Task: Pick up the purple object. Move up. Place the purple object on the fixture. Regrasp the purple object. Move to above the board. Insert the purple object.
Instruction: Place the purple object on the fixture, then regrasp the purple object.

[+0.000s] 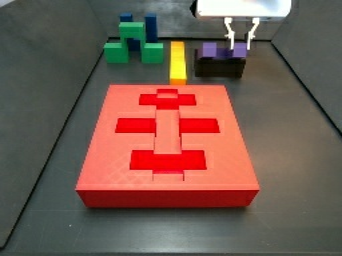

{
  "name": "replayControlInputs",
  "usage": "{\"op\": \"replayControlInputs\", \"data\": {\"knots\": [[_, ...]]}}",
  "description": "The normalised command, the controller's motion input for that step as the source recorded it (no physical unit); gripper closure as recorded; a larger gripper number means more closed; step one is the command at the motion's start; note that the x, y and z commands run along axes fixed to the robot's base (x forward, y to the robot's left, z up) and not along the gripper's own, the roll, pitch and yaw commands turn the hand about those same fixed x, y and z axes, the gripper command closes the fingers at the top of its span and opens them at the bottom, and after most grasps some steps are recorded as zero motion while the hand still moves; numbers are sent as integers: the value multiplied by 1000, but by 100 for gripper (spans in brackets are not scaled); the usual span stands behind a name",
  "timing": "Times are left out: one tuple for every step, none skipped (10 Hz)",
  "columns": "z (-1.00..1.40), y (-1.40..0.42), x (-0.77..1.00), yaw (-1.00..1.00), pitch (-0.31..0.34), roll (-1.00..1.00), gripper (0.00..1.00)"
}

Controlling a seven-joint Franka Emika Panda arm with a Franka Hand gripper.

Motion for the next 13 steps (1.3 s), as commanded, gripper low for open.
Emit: {"op": "replayControlInputs", "data": {"knots": [[71, 51, 0, -37, -391, -389, 100], [0, 17, -34, 0, -91, -20, 100], [-3, 9, -54, 0, 0, 11, 100], [-46, 0, -20, 0, 0, 149, 100], [-117, 0, 0, 0, 171, 397, 100], [-160, 0, 0, 0, 186, 417, 100], [-111, 0, 0, 0, 206, 354, 100], [0, 0, 0, 0, 0, 9, 100], [0, 0, 0, 0, 0, 14, 100], [0, 0, 0, 0, 0, 0, 0], [0, -46, 0, 0, 0, 0, 0], [171, 0, 40, 0, -40, 0, 0], [454, 0, -9, 0, -229, 69, 0]]}}
